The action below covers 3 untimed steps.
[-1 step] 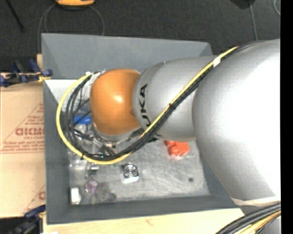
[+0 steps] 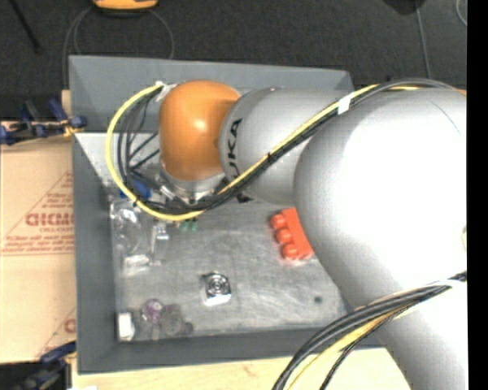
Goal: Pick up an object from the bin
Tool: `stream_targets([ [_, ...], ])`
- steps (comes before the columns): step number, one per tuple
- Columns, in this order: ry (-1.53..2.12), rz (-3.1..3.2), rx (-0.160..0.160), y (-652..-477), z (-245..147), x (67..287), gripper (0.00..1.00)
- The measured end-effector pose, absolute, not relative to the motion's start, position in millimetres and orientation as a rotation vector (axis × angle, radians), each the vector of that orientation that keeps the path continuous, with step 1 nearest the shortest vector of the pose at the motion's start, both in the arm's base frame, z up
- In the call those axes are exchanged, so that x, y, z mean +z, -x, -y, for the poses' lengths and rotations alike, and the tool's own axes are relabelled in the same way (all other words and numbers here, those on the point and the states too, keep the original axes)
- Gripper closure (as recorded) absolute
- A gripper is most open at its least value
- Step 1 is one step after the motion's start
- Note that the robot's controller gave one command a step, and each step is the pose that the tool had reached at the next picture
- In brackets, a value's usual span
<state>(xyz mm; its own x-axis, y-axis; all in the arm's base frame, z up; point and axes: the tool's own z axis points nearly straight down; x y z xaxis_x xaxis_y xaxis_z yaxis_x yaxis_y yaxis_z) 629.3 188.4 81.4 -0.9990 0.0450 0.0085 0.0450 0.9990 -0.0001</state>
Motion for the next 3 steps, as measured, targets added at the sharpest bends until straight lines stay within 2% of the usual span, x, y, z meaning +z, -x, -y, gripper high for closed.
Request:
stream_targets([
  [1, -0.299, 3.141, -0.004, -616.4, -89, 79, 0.0],
  [2, -0.789, 3.075, 0.002, -511.5, -50, 77, 0.0],
  [3, -1.176, 2.918, 0.007, -525.8, 47, 130, 0.0],
])
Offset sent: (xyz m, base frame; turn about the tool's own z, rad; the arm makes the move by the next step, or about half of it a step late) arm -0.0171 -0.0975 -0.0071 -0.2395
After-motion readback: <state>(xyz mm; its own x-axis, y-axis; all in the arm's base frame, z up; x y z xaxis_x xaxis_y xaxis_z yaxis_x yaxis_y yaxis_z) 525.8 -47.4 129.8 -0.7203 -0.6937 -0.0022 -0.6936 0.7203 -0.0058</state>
